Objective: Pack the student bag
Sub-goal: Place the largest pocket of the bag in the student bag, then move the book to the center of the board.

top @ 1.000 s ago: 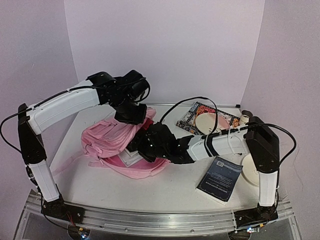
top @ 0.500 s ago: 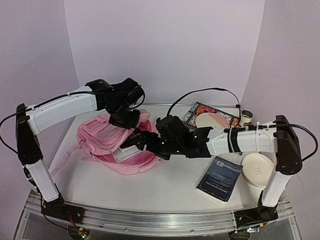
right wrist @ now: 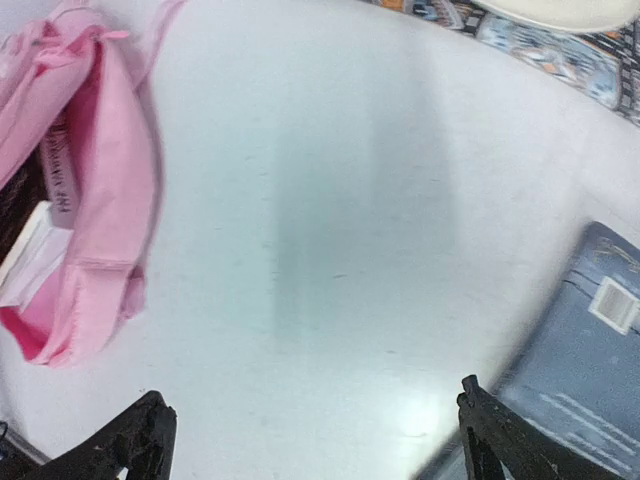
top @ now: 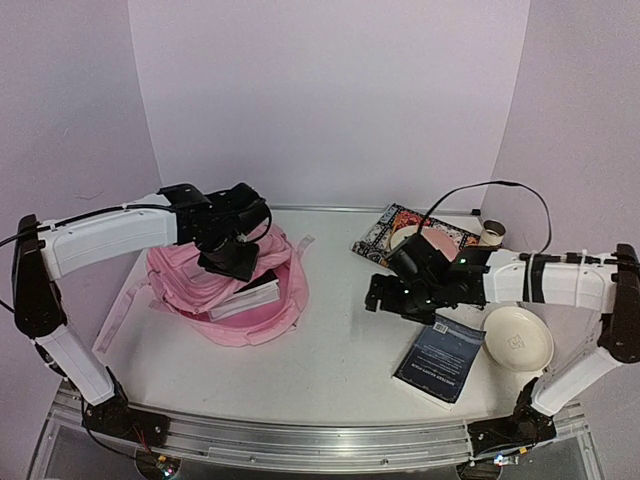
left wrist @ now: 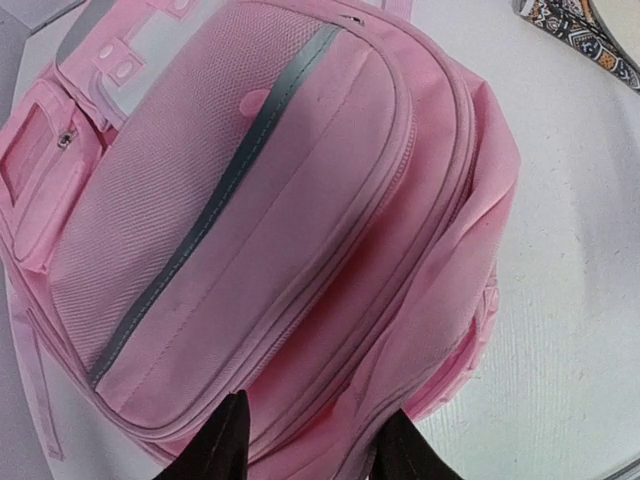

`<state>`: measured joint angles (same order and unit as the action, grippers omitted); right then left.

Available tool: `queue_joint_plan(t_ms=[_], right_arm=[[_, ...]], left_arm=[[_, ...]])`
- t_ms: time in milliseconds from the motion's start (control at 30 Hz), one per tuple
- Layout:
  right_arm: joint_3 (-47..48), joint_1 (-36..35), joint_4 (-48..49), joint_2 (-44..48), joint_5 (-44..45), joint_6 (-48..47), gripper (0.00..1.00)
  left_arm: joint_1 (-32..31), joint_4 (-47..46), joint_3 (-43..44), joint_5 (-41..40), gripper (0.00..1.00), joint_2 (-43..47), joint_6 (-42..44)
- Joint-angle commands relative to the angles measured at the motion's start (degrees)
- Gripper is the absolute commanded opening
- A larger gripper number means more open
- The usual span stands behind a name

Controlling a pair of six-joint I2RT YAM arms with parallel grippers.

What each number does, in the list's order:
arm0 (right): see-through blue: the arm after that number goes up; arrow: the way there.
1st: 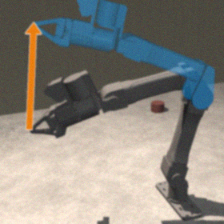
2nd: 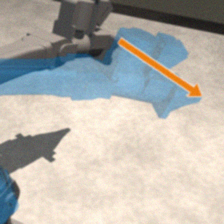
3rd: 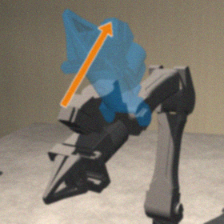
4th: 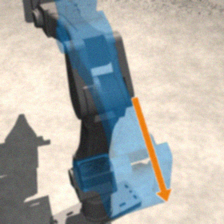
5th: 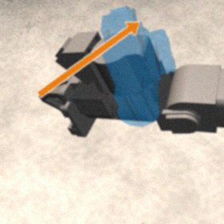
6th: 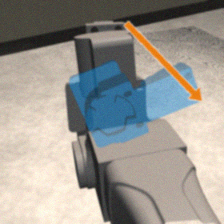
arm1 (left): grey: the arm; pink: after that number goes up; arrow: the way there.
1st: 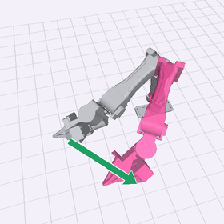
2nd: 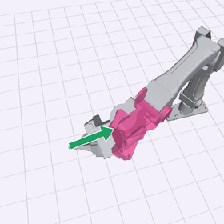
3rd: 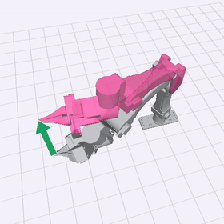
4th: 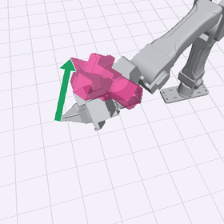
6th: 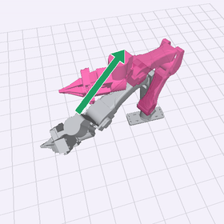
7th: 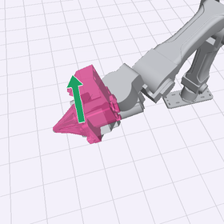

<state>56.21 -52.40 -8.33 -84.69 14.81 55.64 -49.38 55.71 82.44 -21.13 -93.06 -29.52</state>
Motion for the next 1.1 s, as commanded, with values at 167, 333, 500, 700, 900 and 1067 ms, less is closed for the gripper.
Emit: queue_joint_plan(t_ms=[167, 333, 500, 700, 900, 1067], right_arm=[[-14.9, 10.9, -16.2, 15.9, 0.4, 6.5, 0.98], [-21.4, 17.6, -16.3, 21.1, -3.8, 7.1, 0.98], [-25.4, 22.7, -16.0, 22.5, -6.1, 6.4, 0.98], [-26.9, 23.7, -13.2, 19.1, -8.7, 5.4, 0.98], [-27.5, 23.7, -4.5, 13.9, -15.5, 4.2, 0.98], [-25.4, 20.9, 0.3, 11.6, -18.3, 6.2, 0.98]], left_arm=[[0.6, -7.3, -5.5, -5.7, 0.71, 10.7, -2.8], [0.6, -8.7, -7.1, -8.1, 0.86, 13.8, -3.7], [0.6, -9.1, -7.8, -9.6, 1.0, 16.2, -2.7], [0.6, -9.3, -8.6, -9.3, 1.0, 17.8, -4.6], [0.6, -10.5, -8.5, -5.2, 1.0, 17.7, -5.8], [0.6, -11.2, -8.1, -1.3, 0.99, 17.0, -6.2]])
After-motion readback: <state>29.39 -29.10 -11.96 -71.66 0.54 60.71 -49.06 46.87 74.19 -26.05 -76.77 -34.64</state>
